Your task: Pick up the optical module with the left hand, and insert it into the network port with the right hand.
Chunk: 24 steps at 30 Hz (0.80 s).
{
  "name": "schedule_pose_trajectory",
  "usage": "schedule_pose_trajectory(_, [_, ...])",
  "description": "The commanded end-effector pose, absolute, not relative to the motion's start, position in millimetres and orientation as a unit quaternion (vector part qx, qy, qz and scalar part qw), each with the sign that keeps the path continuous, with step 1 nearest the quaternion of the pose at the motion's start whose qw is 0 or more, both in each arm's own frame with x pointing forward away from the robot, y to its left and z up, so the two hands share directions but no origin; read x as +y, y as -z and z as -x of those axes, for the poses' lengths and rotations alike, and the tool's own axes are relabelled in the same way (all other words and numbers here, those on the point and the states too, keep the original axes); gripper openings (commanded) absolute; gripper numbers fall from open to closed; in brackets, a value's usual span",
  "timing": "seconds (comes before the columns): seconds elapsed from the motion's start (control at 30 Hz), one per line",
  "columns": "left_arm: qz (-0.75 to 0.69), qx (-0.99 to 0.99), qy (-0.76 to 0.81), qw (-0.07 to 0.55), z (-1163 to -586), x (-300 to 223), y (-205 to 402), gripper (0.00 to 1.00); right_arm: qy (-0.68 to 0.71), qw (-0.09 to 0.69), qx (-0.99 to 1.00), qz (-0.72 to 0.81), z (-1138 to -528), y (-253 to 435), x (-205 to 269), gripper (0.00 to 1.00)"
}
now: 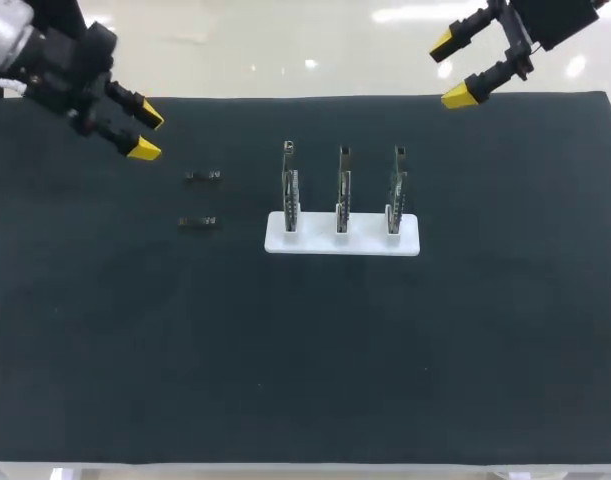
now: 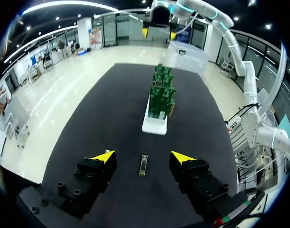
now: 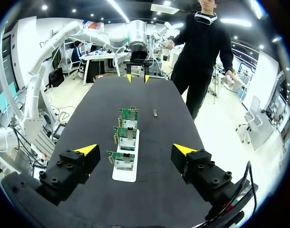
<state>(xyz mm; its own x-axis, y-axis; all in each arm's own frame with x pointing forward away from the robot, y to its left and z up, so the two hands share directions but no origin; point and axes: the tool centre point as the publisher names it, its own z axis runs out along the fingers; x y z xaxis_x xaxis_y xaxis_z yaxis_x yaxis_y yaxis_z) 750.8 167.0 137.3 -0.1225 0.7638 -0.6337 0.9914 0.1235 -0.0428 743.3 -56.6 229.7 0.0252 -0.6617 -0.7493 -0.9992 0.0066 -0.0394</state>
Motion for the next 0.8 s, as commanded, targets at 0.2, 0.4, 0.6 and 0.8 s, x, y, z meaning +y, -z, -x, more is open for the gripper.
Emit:
schedule_pose_trajectory(0.2, [-0.636, 0.765, 0.063, 0.08, -753.5, 166.0, -102.4, 1.0, -0.277, 0.306, 0.64, 0.648, -742.5, -229.5, -56.7, 1.0])
schedule_pose_trajectory(0.4, [-0.655, 0.753, 0.012, 0.052, -755.1, 169.3, -71.6, 1.0, -0.277, 0.306, 0.64, 0.648, -742.5, -229.5, -56.7, 1.0])
schedule_pose_trajectory(0.6, [-0.681, 0.731, -0.02, 0.029, -753.3, 171.0, -56.6, 1.0, -0.277, 0.306, 0.64, 0.648, -742.5, -229.5, -56.7, 1.0])
schedule_pose_trajectory(0.8, [-0.707, 0.706, -0.035, 0.025, -750.4, 167.9, -48.4, 1.0, -0.277, 0.306, 0.64, 0.648, -742.5, -229.5, -56.7, 1.0])
